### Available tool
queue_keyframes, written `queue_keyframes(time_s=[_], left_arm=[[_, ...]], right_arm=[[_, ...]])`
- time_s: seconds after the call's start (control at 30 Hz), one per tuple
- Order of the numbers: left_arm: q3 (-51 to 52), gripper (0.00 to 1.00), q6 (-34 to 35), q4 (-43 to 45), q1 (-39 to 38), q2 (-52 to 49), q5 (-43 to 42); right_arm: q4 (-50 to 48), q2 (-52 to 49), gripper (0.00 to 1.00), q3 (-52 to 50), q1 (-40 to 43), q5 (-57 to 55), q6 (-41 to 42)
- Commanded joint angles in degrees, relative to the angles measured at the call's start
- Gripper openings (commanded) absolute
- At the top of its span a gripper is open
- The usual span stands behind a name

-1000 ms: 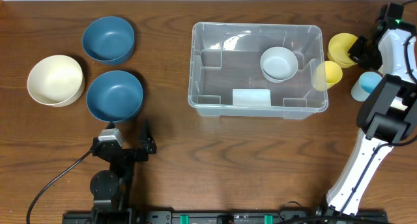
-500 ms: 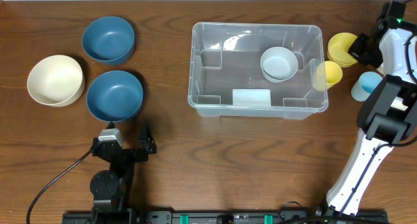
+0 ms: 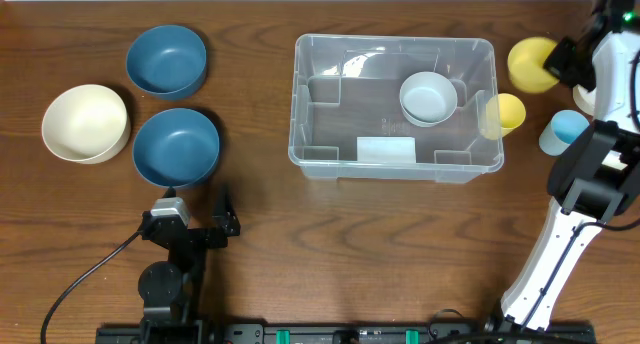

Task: Pack container
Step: 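Move the right gripper to the yellow bowl and grasp its rim, then lift the yellow bowl and carry it over the white bowl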

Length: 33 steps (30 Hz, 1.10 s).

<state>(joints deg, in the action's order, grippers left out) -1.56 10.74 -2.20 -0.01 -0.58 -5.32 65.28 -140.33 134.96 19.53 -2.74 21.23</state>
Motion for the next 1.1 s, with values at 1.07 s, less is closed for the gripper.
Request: queue_keyframes(time_s=[1.07], left_arm=[[1.3, 0.98, 0.5, -1.4, 0.1, 0.3, 0.0]], right_arm=[[31.4, 0.3, 0.01, 29.2, -25.2, 10.1, -14.9]])
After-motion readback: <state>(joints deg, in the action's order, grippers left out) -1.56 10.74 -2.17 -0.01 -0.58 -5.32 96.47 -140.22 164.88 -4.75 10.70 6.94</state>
